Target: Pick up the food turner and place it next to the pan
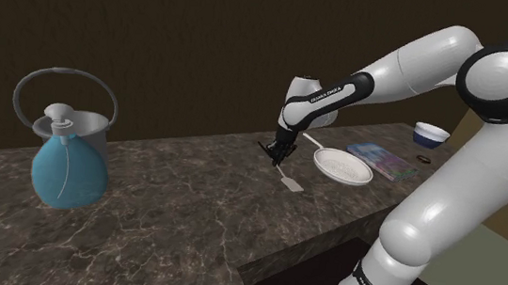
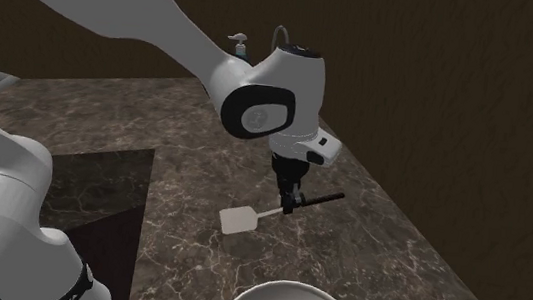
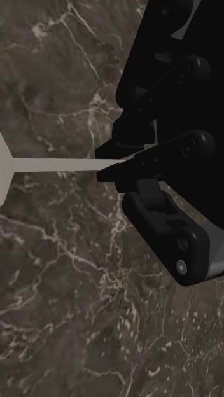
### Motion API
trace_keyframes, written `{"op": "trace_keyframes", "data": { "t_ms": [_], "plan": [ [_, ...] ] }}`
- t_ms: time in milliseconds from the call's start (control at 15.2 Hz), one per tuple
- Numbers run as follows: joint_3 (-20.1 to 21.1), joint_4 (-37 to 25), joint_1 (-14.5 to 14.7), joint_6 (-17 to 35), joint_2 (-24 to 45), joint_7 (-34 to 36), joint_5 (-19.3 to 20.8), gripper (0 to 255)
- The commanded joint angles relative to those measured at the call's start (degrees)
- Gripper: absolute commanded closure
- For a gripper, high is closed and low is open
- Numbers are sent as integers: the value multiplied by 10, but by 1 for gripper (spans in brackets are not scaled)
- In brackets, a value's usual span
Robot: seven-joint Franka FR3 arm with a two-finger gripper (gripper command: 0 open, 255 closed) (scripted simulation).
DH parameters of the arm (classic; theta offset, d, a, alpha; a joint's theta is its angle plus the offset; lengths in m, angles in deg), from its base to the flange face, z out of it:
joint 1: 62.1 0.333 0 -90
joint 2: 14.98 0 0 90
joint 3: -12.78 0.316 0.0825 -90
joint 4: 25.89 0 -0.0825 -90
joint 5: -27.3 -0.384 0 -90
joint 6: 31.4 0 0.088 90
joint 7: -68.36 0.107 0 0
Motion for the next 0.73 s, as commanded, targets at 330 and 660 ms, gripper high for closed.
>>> {"op": "trace_keyframes", "data": {
  "t_ms": [330,660],
  "plan": [
    [0,1,0,2,1,0,0,0],
    [0,1,0,2,1,0,0,0]
  ]
}}
